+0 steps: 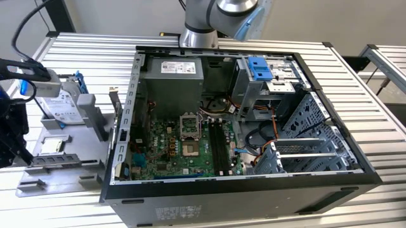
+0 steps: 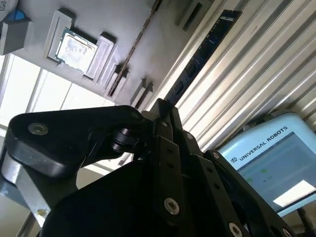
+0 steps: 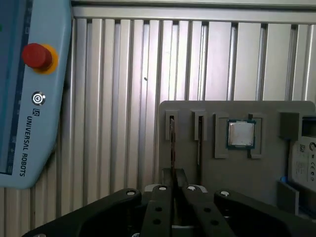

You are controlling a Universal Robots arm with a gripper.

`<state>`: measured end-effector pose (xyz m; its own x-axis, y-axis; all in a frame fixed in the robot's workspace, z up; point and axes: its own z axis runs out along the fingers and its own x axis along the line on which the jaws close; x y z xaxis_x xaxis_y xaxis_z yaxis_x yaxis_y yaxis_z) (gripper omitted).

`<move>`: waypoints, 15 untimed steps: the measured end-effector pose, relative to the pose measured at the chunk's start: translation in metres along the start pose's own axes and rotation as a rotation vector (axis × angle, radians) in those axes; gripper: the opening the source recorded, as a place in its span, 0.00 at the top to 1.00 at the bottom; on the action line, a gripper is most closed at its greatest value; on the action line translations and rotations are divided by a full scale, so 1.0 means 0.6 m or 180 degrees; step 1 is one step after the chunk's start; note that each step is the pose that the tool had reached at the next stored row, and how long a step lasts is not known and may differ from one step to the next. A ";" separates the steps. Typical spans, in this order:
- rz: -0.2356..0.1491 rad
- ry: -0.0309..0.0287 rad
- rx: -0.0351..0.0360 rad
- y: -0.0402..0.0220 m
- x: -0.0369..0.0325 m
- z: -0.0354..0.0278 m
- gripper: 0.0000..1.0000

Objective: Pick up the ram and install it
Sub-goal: 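Pick up the ram and move it above insertion slot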

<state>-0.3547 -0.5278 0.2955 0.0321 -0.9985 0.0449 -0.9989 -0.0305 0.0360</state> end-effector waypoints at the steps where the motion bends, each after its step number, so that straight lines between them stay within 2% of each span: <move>1: 0.0000 0.0000 0.0000 0.000 0.000 -0.008 1.00; 11: 0.0000 0.0000 0.0000 0.003 0.004 -0.083 1.00; 13: 0.0000 0.0000 0.0000 0.003 0.004 -0.091 1.00; 15: 0.0000 0.0000 0.0000 0.003 0.004 -0.091 1.00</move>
<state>-0.3547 -0.5278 0.3505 0.0322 -0.9985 0.0450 -0.9989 -0.0306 0.0360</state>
